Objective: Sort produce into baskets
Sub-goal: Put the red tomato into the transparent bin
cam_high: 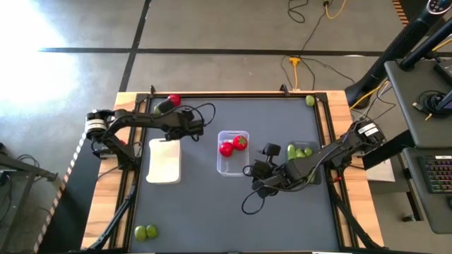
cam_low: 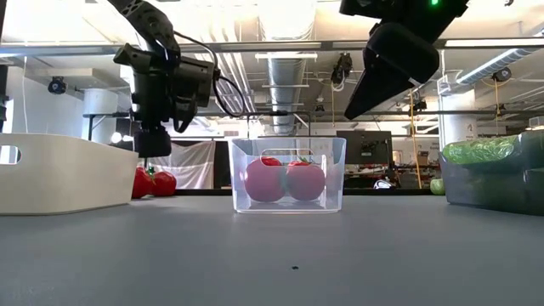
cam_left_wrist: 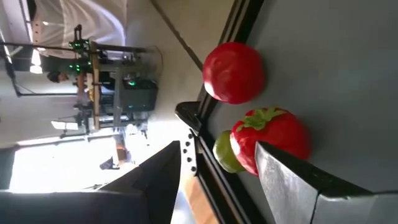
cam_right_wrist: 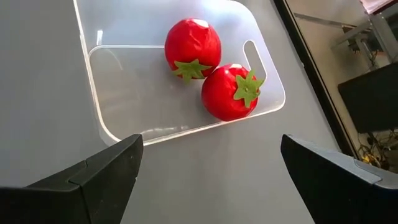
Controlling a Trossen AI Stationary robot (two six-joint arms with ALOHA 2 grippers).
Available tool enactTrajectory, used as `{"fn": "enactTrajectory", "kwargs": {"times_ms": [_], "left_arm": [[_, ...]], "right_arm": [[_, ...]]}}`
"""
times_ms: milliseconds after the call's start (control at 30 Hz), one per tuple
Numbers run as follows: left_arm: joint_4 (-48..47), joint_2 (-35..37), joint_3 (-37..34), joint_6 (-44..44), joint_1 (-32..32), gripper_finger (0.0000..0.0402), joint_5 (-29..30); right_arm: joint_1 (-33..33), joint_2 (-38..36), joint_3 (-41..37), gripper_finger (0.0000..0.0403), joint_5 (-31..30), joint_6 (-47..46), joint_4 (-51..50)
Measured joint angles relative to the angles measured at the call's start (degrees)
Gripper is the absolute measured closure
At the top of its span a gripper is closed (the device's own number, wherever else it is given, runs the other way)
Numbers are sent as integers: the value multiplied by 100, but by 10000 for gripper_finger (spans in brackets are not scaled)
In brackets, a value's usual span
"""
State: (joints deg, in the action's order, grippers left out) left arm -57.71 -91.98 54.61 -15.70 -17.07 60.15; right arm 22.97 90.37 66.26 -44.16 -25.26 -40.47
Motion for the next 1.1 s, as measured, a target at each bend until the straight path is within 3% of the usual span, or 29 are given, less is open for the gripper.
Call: {"fn": "enactTrajectory", "kwargs": {"times_ms": [367,867,1100], "left_arm": [[23,0,0,130,-7,202,45],[28,2,0,38,-7,80,45],[74,3,0,-190,-34,44,171]], "right_arm": [[-4,1,0,28,0,-1,55],[-5,-15,0,28,2,-7,96],[-3,-24,0,28,2,45,99]]}}
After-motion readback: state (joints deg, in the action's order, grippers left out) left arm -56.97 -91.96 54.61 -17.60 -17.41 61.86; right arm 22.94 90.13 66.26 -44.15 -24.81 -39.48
